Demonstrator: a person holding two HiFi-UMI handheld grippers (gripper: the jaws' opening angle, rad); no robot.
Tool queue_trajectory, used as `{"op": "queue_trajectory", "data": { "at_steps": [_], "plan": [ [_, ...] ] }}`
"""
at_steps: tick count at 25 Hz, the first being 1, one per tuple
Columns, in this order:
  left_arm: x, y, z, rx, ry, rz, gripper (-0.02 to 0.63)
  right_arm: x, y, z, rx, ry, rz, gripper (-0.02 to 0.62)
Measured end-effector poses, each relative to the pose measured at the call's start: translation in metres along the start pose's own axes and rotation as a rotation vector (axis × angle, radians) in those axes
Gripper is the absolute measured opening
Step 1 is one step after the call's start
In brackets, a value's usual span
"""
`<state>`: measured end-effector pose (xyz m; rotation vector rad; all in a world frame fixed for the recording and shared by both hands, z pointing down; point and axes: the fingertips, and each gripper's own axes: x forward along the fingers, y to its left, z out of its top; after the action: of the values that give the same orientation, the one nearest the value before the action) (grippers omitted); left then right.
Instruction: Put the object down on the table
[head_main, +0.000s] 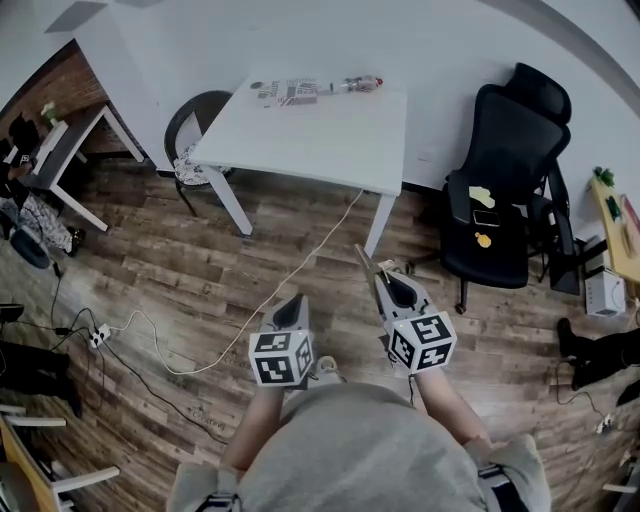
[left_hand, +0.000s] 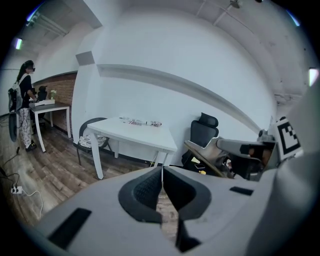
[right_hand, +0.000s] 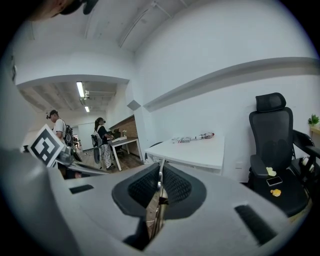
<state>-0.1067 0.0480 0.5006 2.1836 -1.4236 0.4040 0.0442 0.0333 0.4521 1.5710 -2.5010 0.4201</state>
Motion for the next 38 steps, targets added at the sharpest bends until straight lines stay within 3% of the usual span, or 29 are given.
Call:
{"op": "queue_trajectory", "data": {
  "at_steps": [15,26,38],
  "plan": [
    [0.059,0.057,0.042,0.005,0.006,-0.001,0.011,0.091,-0.012,0.025,0.008,-0.013,-0.004,0.023],
    [0.082,0.073,0.054,-0.008,0.02,0.005,0.011,0.12,-0.024,0.037,0.008,-0.015,-0.013,0.023],
    [0.137,0.087,0.082,-0.016,0.024,0.027,0.011,0.176,-0.066,0.06,0.015,-0.038,-0.002,0.023]
  ]
}}
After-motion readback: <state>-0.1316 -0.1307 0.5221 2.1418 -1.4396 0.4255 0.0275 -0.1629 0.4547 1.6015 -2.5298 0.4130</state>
